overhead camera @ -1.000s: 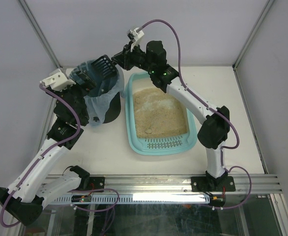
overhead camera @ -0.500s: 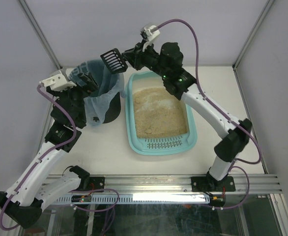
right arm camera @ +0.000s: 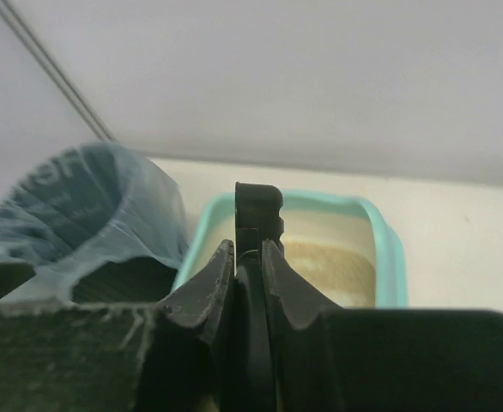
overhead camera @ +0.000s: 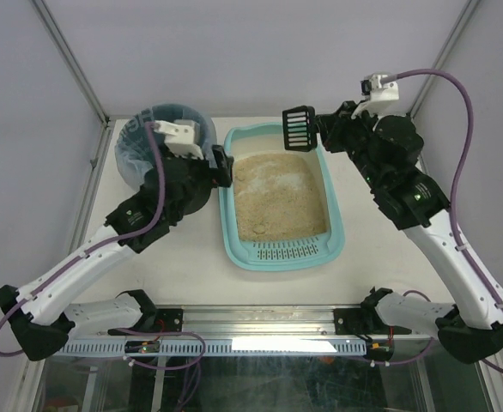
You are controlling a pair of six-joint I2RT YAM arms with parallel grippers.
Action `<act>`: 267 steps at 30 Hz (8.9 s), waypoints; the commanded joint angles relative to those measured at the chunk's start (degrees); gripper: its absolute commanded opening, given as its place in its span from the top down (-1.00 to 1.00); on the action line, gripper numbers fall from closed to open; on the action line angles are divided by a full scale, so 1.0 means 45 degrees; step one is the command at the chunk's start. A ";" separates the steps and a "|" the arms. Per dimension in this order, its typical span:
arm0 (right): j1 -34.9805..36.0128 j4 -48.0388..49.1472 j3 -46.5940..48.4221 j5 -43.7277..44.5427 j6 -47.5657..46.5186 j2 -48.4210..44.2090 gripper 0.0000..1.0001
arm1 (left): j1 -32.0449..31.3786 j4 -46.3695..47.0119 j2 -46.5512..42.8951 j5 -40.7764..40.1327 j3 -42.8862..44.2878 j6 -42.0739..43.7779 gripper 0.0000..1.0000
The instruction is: Clean the litter box
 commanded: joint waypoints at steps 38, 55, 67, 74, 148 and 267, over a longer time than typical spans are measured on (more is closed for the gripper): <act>-0.3294 -0.0985 0.5643 -0.4731 0.2647 1.2887 1.00 | -0.0807 -0.5211 0.6994 -0.0359 0.0924 -0.4726 -0.11; -0.2156 -0.1871 0.5451 -0.6778 0.1609 1.3501 1.00 | -0.0724 -0.4957 0.7247 -0.0273 0.0632 -0.4650 0.28; -0.2007 0.3656 -0.0079 -0.7786 0.6115 1.1613 1.00 | -0.0724 -0.4881 0.7284 -0.0124 0.0651 -0.4574 0.45; -0.2074 0.7146 -0.1899 -0.8569 0.8012 1.0800 1.00 | -0.0724 -0.4879 0.7187 -0.0135 0.0593 -0.4523 0.54; -0.7189 1.0893 -1.2700 -1.0270 1.3099 -0.1004 1.00 | 0.1070 0.0811 0.0335 0.2340 -0.1075 0.0965 -0.93; 0.1514 0.5450 0.8109 -0.7114 -0.2806 1.1111 1.00 | 0.3043 0.1992 -0.5222 -0.4963 -0.3851 -0.0225 -0.98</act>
